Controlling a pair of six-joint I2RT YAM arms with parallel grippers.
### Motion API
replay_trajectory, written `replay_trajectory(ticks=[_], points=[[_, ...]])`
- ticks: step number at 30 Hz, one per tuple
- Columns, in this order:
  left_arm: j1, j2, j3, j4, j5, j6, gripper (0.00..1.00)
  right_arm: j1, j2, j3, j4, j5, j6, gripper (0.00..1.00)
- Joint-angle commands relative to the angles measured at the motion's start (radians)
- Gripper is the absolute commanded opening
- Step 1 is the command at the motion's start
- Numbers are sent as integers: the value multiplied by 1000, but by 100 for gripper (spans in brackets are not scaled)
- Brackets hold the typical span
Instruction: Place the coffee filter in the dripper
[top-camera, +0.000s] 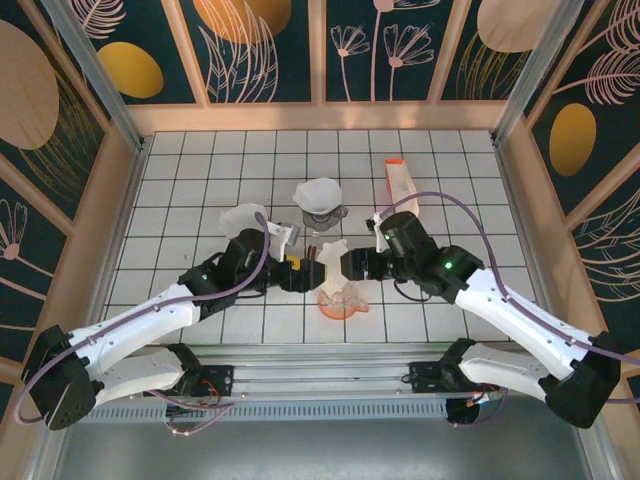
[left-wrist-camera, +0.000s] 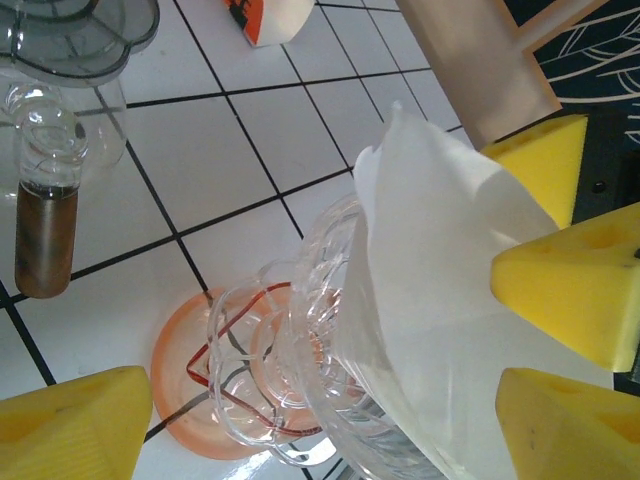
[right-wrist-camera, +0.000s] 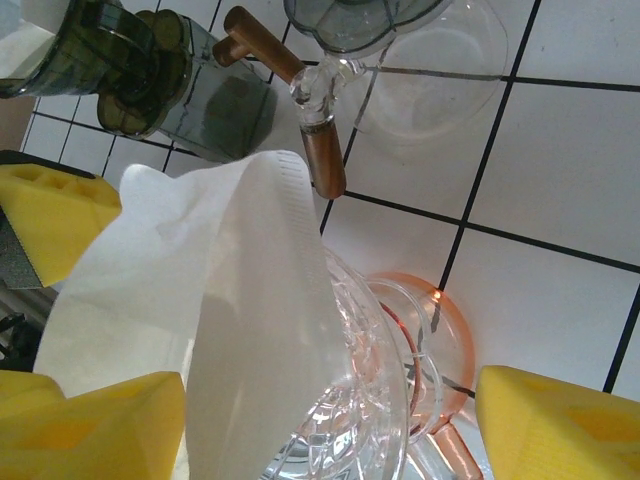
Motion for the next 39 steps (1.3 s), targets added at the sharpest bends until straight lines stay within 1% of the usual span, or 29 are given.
replay_trajectory(ticks=[1,10,23,27,29,33,36,39], points=[[-6,3,-19,56,21,-16,89,8,-24,-35,45,27,8,76],[-7,24,-61,103,20,-34,87,7,-43,-115,83,43,23,75],[-6,36,-98,129,23,-51,87,8,-40,-100,21,95,30,76],[-7,2,-80,114,15,-50,89,8,-38,-105,16,102,36,75],[-7,-9,-70,100,4,-54,89,8,-37,-103,15,106,37,75],[-6,-5,-69,90,-9,-53,77,7,-29,-97,10,112,36,76],[-6,5,-76,98,-4,-55,74,7,-24,-94,6,114,36,75],[-6,15,-79,105,5,-55,73,10,-18,-86,6,112,30,76]])
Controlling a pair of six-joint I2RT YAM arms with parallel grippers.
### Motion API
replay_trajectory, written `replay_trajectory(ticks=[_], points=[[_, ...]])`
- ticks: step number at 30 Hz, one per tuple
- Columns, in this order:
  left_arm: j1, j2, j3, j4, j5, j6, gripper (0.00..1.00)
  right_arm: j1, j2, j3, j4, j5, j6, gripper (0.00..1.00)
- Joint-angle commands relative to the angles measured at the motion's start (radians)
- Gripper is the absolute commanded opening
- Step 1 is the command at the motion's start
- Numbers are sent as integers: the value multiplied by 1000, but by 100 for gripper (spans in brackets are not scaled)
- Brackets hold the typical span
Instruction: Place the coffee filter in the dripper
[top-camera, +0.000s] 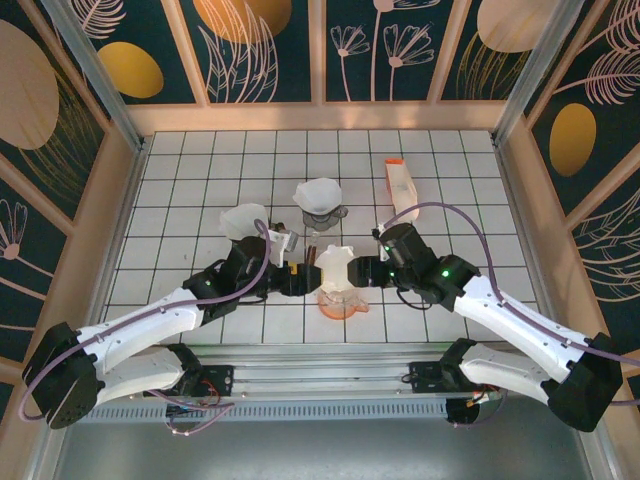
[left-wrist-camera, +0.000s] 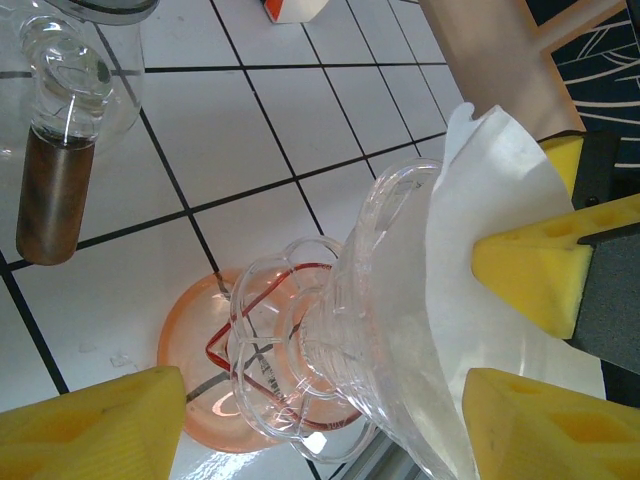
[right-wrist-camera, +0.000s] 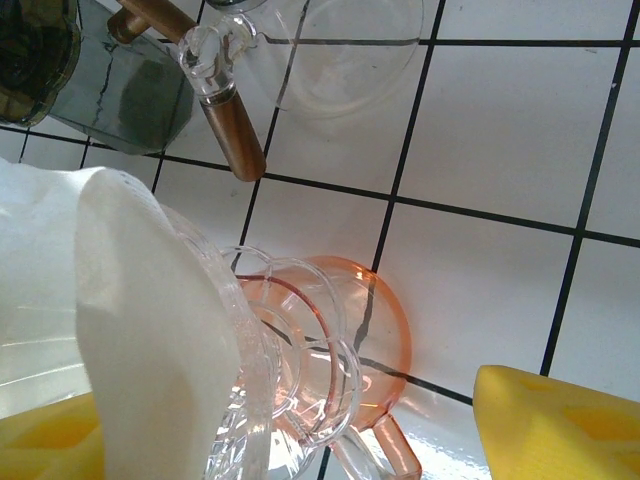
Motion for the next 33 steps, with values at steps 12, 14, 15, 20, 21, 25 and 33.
replay_trajectory(ticks=[12,14,15,20,21,25,33], points=[[-6,5,1,15,6,4,74,47,137,166,-47,23,-30,79],[-7,3,-1,18,3,4,74,49,165,168,-52,29,-35,79],[-7,3,-2,20,3,4,74,50,174,168,-51,31,-37,78],[-6,4,-5,29,9,4,76,58,226,168,-59,39,-41,77],[-6,4,-5,28,9,6,76,57,237,169,-58,41,-41,77],[-6,1,-8,26,11,9,77,58,284,185,-78,46,-41,77],[-7,4,-15,28,5,11,79,60,345,214,-137,46,-72,76]])
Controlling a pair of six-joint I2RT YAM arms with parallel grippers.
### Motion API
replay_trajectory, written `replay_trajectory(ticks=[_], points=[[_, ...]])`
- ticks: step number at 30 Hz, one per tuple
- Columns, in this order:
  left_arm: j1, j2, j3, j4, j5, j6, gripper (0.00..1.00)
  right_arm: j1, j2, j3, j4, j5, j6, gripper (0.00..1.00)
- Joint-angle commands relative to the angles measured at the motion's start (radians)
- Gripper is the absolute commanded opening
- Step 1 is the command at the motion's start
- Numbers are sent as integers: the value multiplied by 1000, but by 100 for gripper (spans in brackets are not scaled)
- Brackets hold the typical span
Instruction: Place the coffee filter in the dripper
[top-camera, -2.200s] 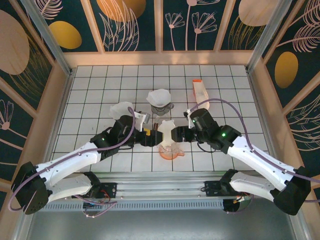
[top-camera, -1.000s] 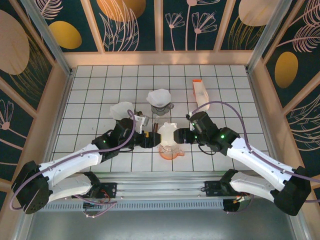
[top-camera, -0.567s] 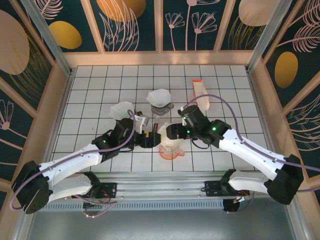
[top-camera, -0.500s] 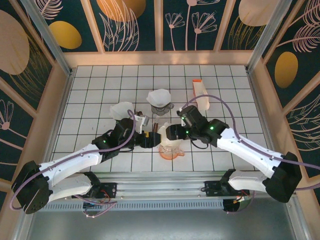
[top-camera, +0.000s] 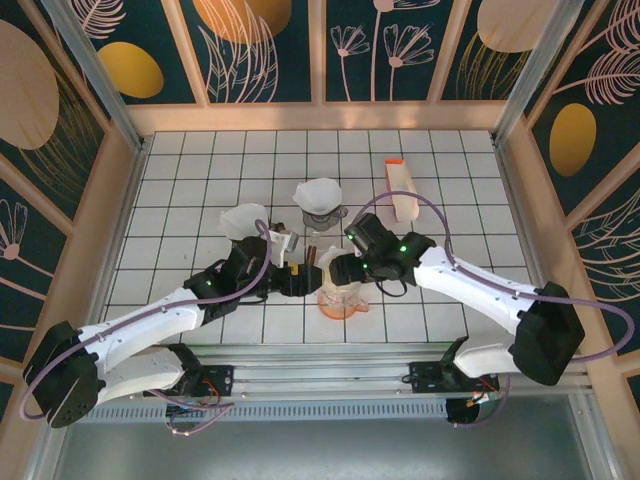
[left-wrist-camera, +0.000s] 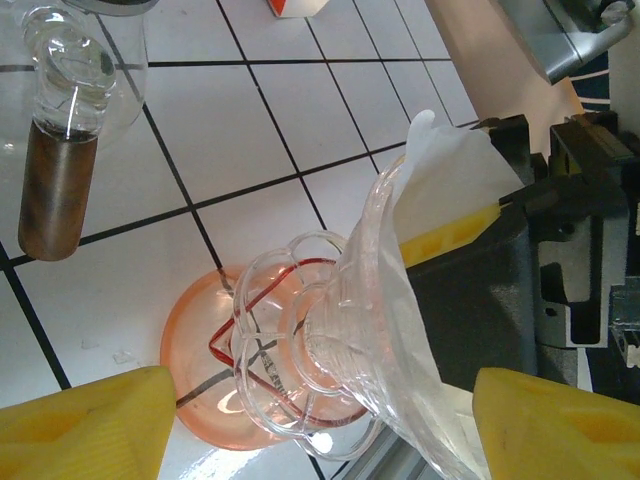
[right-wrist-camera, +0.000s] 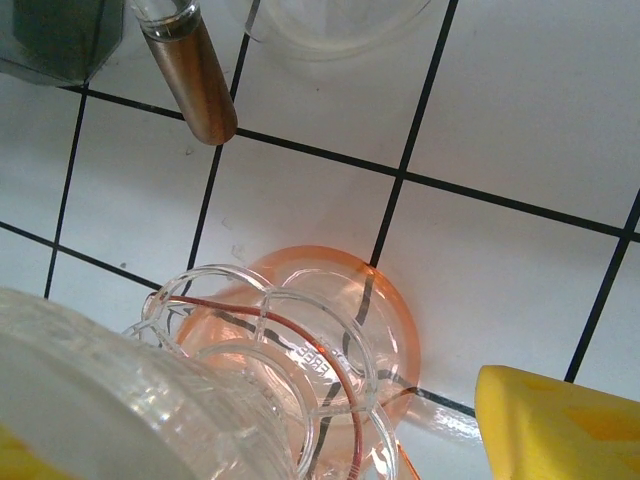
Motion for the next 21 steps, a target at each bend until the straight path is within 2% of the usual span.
replay_trajectory(ticks=[1,12,21], points=[[-6,-2,-13,27,4,12,79,10,25,33,-53,27,-27,76],[-6,8,-8,16,5,19,74,31,9,78,-58,57,-23,77],[-6,5,-10,9,2,13,74,34,-100,131,-111,130,-5,78]])
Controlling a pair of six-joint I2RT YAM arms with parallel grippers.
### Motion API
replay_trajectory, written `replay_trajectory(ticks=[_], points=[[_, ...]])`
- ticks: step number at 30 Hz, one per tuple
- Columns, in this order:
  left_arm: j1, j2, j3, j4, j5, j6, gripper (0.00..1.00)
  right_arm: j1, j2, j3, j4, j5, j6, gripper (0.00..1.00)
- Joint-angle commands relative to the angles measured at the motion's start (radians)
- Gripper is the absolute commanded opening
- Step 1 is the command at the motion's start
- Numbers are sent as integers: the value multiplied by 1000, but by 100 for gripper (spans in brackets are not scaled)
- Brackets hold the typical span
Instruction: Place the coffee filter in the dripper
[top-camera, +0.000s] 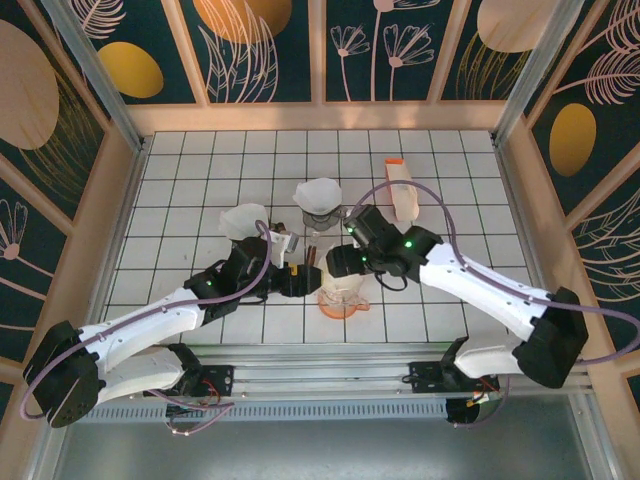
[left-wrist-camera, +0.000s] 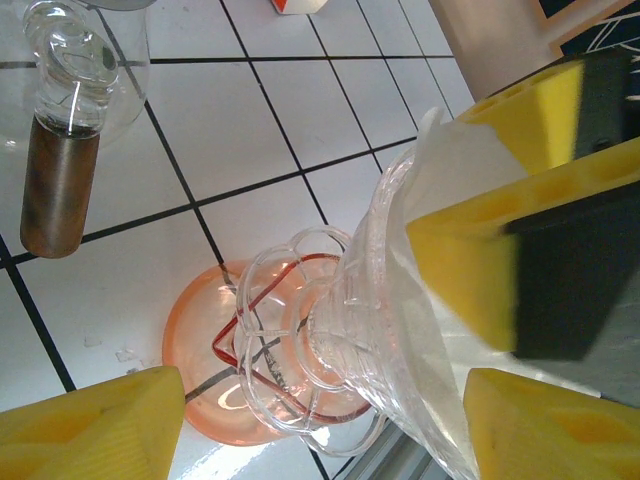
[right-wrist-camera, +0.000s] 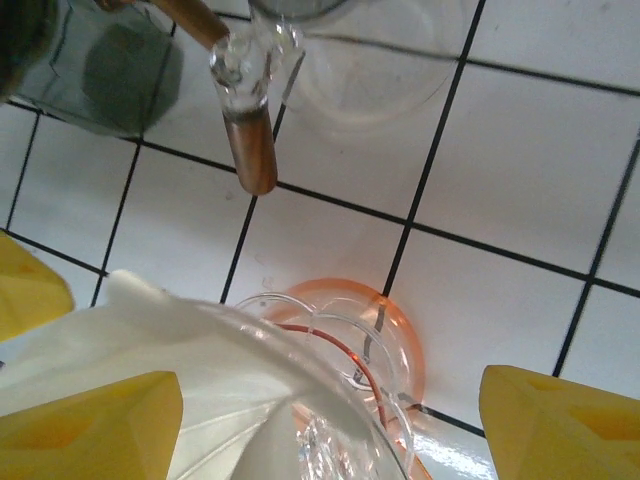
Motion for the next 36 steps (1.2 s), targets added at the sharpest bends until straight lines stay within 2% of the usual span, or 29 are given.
replay_trajectory(ticks=[1,6,19,26,32,36], points=[[-6,4,-8,9,2,8,74,7,-63,23,-62,66,7,78],[-6,5,-6,6,2,9,74,6,-102,-30,-83,80,29,75],[-6,-2,-14,-6,0,5,71,-10,-141,-35,-124,217,55,68],[-6,-5,-16,-6,-2,2,71,-9,-140,-42,-95,198,52,69],[-7,2,-9,-3,-2,3,72,3,-229,-48,28,126,21,77],[-6,5,-8,0,-2,2,72,2,-200,-66,40,45,17,77]])
